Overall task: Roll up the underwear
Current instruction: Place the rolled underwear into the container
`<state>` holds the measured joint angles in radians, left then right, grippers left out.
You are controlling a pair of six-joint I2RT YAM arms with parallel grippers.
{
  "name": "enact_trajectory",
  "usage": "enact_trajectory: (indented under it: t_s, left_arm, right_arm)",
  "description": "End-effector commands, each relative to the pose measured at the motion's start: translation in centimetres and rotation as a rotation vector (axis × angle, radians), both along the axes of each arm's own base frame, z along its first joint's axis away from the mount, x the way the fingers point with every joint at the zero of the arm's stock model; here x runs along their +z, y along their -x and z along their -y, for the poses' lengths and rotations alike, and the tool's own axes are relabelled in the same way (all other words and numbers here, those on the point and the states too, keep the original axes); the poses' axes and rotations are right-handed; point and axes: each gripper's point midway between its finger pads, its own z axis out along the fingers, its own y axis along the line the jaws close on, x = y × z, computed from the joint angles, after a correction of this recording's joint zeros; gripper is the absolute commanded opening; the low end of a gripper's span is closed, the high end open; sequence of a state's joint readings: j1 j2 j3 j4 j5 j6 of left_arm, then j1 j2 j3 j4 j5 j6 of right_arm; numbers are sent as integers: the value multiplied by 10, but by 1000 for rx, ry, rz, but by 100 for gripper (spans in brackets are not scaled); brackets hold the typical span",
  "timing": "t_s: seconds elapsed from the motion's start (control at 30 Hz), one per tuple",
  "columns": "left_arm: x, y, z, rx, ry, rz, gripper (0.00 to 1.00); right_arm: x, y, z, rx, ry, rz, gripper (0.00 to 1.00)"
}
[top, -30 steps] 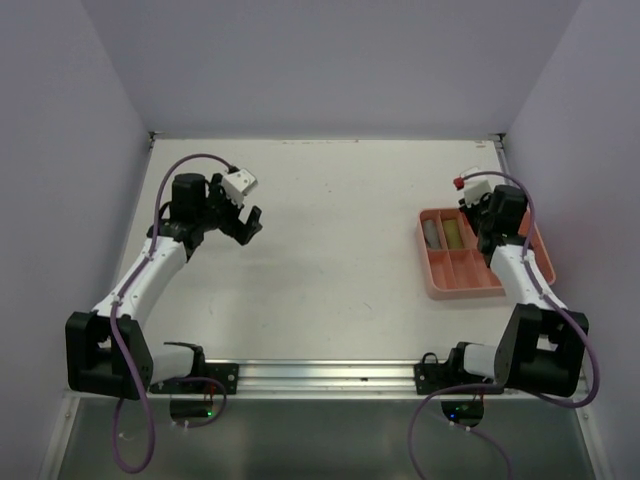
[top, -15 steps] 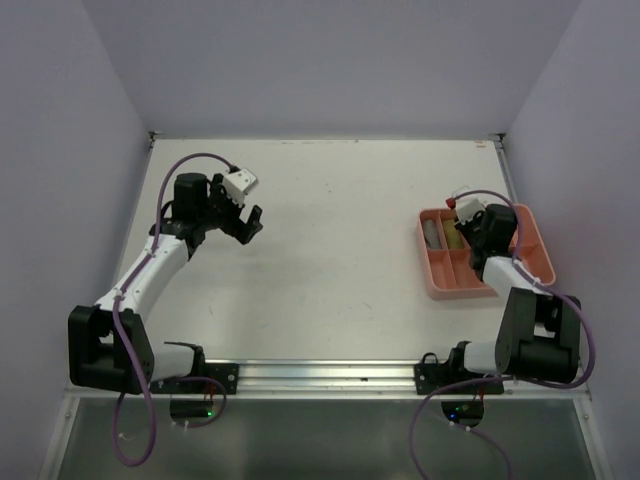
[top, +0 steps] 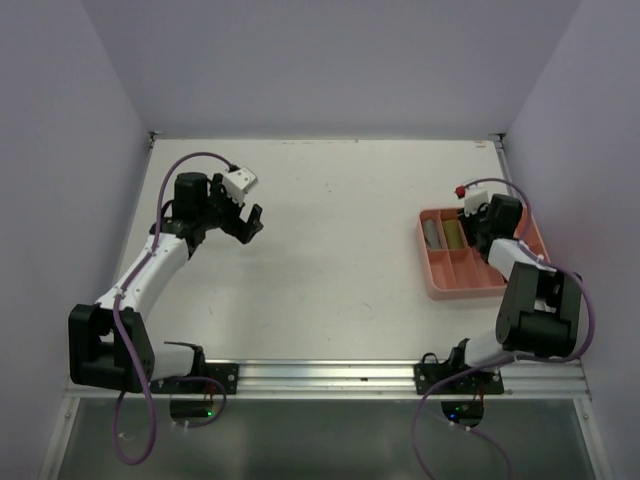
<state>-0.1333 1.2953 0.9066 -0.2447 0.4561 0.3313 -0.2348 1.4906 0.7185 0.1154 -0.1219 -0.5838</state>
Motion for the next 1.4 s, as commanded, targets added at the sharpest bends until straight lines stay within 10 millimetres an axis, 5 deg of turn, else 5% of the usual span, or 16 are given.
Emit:
enact_trajectory:
  t_s: [0.0, 0.27, 0.5, 0.83, 1.03, 1.13, 1.27, 1.37]
  left_arm:
    - [19, -10, 4, 7, 24, 40, 100]
    - [20, -11, 5, 9, 27, 34, 100]
    - [20, -12, 4, 12, 28, 30, 100]
    - [22, -12, 6, 8, 26, 37, 100]
    - [22, -14, 4, 23, 20, 44, 100]
    - [24, -17, 4, 28, 18, 44, 100]
    - [19, -12, 14, -46, 29, -38, 100]
    - [18, -15, 18, -39, 53, -90, 100]
  right_arm:
    - [2, -8, -9, -19, -137, -20, 0]
    - [-16, -3, 4, -104, -222, -123, 0]
    - [-15, 1, 7, -108, -231, -139, 44]
    - [4, -4, 12, -112, -212, -109, 57]
    - [35, -8, 19, -127, -188, -44, 65]
    - [60, -13, 21, -128, -181, -6, 73]
    - [97, -15, 16, -94, -189, 37, 99]
    - [121, -12, 2, -45, -236, 27, 99]
